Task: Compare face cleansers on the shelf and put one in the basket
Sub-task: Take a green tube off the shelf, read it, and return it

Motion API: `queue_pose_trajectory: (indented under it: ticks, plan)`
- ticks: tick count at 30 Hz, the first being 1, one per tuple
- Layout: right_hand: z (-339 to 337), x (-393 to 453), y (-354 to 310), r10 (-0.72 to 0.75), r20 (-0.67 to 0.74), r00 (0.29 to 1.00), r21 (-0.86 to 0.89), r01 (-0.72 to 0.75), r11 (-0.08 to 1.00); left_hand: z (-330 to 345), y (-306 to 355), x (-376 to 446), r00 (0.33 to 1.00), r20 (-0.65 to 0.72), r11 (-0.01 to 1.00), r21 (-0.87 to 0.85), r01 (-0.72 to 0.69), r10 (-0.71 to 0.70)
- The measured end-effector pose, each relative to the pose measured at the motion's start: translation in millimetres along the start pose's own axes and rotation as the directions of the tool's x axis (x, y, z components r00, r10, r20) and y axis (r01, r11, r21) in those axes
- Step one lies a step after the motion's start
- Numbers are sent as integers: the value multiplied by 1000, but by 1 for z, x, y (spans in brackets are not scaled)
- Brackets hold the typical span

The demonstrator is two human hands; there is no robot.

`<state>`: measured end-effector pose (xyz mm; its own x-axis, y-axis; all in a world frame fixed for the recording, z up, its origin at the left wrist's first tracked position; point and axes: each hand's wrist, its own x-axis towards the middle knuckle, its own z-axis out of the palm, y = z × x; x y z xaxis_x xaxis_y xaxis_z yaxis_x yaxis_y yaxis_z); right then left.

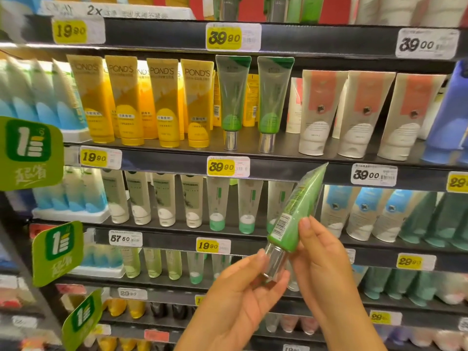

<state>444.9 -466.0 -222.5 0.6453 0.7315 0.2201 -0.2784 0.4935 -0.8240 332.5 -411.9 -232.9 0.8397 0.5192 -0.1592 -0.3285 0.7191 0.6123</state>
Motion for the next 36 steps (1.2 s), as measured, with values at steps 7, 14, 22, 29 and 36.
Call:
queue_pose_trajectory:
  ticks: [7, 14, 22, 29, 36]
  plan:
    - [7, 6, 0, 31, 42, 999, 91, -35, 995, -1, 5, 2, 999, -3, 999, -6, 36, -36]
    - [4, 10, -2, 51, 55, 997, 51, -54, 997, -1, 5, 7, 1000, -10, 999, 33, 20, -20]
    - [2, 12, -5, 4, 44, 999, 39, -6, 999, 4, 5, 8, 999, -2, 998, 46, 33, -33]
    - [-1, 10, -3, 21, 50, 999, 42, -23, 999, 1, 3, 10, 998, 31, 998, -22, 57, -56]
    - [-4, 8, -2, 63, 68, 996, 4, -64, 998, -2, -1, 6, 1000, 13, 999, 40, 0, 0]
